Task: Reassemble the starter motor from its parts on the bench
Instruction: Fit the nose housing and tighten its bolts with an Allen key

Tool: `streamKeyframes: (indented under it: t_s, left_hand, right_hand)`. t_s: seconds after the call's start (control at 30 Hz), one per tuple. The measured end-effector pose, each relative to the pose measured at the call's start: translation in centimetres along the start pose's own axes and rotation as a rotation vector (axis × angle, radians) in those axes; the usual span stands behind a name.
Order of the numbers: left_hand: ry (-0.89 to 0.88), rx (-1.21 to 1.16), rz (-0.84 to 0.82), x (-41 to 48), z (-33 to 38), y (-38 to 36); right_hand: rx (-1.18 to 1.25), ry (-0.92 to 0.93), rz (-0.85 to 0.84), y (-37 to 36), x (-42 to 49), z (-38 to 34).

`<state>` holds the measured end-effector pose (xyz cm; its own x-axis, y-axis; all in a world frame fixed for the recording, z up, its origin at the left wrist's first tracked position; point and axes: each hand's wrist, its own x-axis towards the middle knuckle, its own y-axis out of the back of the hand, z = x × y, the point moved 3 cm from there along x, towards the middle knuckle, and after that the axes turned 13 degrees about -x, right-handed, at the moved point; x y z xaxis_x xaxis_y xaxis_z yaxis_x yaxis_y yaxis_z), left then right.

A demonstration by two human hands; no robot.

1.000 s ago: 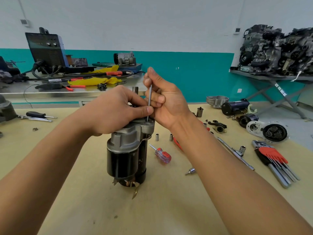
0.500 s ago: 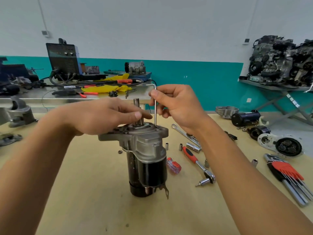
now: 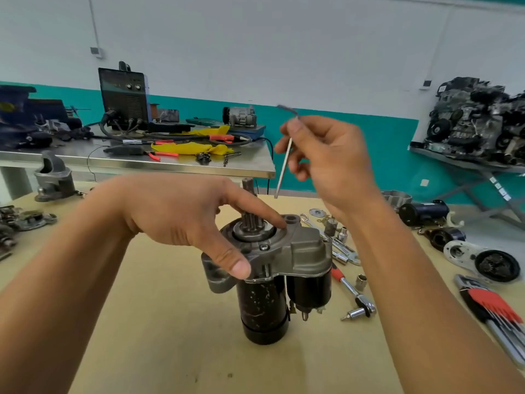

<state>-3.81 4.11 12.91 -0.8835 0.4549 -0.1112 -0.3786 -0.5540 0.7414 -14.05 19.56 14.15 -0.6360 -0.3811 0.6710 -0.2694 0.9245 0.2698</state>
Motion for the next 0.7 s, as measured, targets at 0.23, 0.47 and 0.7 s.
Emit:
streamKeyframes:
  t_s: [0.23, 0.47, 0.7]
  left_hand:
    - [-0.025, -0.081, -0.04, 0.7, 1.2, -1.3]
    - [-0.049, -0.067, -0.042, 1.8, 3.1, -2.8]
    - [-0.095, -0.128, 0.177, 3.4, 2.1, -4.3]
  right_hand:
    - [0.203, 0.083, -0.439, 0.3, -1.9, -2.1]
    - [-0.016, 0.181, -0.533, 2.4, -2.9, -3.3]
    - [0.169, 0.126, -0.204, 2.3, -4.9, -0.5]
